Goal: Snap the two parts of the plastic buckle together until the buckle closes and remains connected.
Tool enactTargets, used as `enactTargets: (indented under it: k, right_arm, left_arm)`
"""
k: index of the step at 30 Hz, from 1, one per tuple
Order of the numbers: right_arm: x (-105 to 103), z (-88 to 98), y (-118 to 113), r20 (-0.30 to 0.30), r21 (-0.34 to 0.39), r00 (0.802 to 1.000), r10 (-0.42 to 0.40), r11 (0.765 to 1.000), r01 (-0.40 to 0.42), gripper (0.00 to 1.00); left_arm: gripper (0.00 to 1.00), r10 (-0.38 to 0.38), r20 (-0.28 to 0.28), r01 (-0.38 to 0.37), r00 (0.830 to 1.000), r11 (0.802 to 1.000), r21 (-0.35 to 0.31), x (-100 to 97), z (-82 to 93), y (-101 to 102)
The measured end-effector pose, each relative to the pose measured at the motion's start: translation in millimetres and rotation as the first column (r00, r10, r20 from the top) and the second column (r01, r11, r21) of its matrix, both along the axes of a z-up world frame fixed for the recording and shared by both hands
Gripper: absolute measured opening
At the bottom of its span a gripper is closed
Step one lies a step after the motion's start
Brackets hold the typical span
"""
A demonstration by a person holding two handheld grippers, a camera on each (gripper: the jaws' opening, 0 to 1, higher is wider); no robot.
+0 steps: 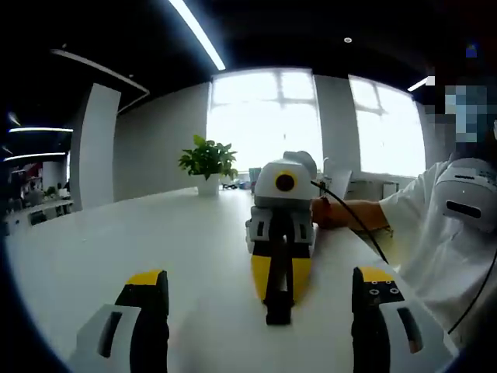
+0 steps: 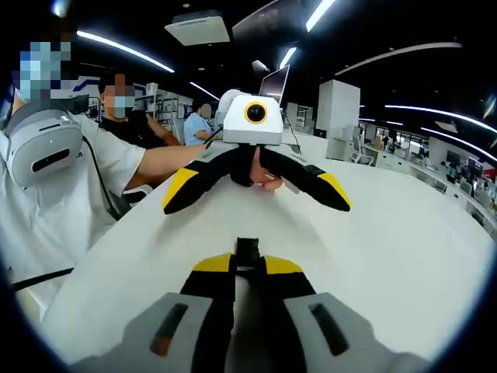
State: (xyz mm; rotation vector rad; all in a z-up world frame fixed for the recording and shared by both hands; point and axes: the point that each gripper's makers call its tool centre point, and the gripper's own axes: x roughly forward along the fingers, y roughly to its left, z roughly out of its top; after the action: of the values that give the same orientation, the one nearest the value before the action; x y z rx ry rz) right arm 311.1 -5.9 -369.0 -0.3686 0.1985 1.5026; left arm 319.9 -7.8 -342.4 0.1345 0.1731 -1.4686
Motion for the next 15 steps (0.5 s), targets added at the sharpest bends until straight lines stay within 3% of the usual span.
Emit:
enactTargets:
  k: [1, 7, 15]
  right_arm:
    - [0.2, 0.0, -0.1, -0.001, 0.000, 1.000, -0.001, 1.000, 0.001, 0.10]
    - [1.6, -0.2, 0.0, -0.007, 0.001, 1.000, -0.004, 1.000, 0.004, 0.10]
    - [2.7, 0.5, -0.4, -0.008, 0.003, 1.000, -0.007, 1.000, 0.007, 0.10]
  left_arm:
    - [1.00, 0.019, 0.020, -0.019, 1.000, 1.000, 0.004, 4.4, 0.2, 0.8]
    - [1.00, 0.024, -0.006, -0.024, 1.000, 1.000, -0.018, 17.9, 7.1, 7.0]
    - [1.00, 0.099, 0.031, -0.099, 0.995, 0.995, -0.003, 28.6, 5.3, 8.0]
